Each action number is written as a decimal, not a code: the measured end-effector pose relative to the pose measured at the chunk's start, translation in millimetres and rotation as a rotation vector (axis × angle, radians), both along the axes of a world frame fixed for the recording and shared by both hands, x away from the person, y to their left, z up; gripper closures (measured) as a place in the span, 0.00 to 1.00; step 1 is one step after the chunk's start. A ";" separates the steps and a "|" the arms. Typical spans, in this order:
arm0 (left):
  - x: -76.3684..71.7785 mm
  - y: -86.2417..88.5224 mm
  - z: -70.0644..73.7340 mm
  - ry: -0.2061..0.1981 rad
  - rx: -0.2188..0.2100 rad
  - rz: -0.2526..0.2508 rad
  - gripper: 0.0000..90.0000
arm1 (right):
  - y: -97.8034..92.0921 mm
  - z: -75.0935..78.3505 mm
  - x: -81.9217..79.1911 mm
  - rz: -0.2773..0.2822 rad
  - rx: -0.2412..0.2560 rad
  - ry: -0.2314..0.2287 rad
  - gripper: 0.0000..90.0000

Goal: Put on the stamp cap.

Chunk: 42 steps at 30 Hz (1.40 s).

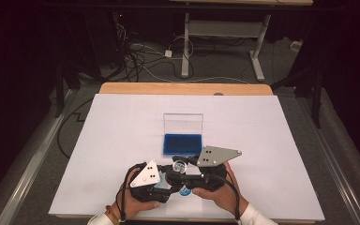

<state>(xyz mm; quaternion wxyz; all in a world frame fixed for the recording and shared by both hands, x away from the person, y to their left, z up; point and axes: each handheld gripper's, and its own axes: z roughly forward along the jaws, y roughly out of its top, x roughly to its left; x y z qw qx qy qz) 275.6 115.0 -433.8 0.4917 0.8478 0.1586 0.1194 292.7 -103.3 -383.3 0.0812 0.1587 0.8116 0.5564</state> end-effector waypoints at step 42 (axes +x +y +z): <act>-3.6 -5.4 -6.2 -0.074 0.180 0.024 0.40 | 0.5 -18.7 5.4 0.034 -0.041 0.054 0.63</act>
